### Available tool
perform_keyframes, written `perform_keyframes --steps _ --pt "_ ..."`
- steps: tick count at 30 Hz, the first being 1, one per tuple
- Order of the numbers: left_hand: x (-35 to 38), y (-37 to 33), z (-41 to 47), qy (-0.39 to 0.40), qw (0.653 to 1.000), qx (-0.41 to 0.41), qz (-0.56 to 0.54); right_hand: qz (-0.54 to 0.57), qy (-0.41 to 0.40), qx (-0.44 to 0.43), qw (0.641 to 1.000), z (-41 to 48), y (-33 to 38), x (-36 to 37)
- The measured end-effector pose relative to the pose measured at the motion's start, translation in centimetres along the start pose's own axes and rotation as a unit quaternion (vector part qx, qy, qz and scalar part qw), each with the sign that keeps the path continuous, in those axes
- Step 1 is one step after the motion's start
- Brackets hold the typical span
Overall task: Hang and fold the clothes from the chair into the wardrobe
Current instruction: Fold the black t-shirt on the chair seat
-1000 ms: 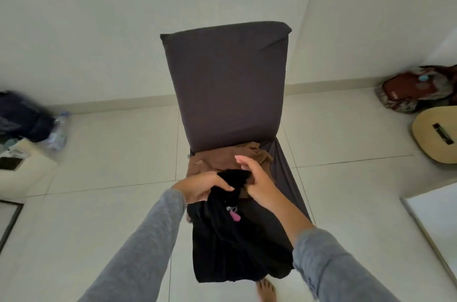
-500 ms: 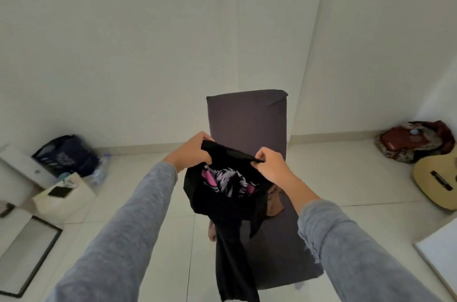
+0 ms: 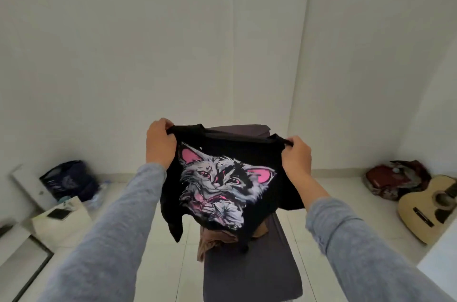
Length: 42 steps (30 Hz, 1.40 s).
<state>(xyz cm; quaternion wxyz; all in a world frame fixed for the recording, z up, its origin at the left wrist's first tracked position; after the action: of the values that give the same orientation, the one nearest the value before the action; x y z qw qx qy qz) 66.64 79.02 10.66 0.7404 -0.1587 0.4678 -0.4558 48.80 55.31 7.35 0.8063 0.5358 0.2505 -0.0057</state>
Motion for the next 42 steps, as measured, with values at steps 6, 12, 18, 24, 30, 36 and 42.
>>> perform_keyframes --steps 6,12,18,24,30,36,42 --pt "-1.5 -1.2 -5.7 -0.048 0.999 -0.008 -0.024 0.038 -0.043 -0.025 0.998 -3.6 -1.1 -5.1" --pt "-1.8 0.3 -12.4 -0.088 0.995 -0.016 -0.033 0.026 -0.081 -0.058 0.995 -7.5 -4.2 -8.8" --pt "-0.1 1.7 -15.6 -0.071 0.997 -0.033 -0.019 0.014 -0.086 -0.037 0.995 -8.8 -7.1 -9.2" --pt "3.9 6.4 -17.0 0.013 0.996 -0.083 0.014 -0.081 -0.027 0.044 0.995 -8.6 -11.5 -8.2" --pt "9.4 10.1 -17.4 0.079 0.99 -0.11 0.029 -0.093 0.025 0.078 0.992 -8.1 -16.9 -3.8" --pt "15.2 14.6 -16.0 0.135 0.979 -0.151 0.027 -0.088 0.044 0.121 0.988 -5.4 -20.7 1.2" --pt "20.8 17.0 -12.4 0.174 0.972 -0.156 0.016 -0.135 -0.002 0.135 0.982 -1.9 -23.1 4.8"
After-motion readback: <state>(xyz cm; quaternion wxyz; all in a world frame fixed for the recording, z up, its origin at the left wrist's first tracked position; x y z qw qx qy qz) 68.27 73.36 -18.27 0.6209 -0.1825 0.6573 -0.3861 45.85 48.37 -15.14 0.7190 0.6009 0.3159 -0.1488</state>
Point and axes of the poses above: each hand's wrist, its own z-axis towards the middle knuckle, its own x-axis out of the palm, y = z × x, the point moved 1 cm from there along z, towards the middle knuckle, and after that the axes turned 6 degrees about z, right-handed, at the moved point
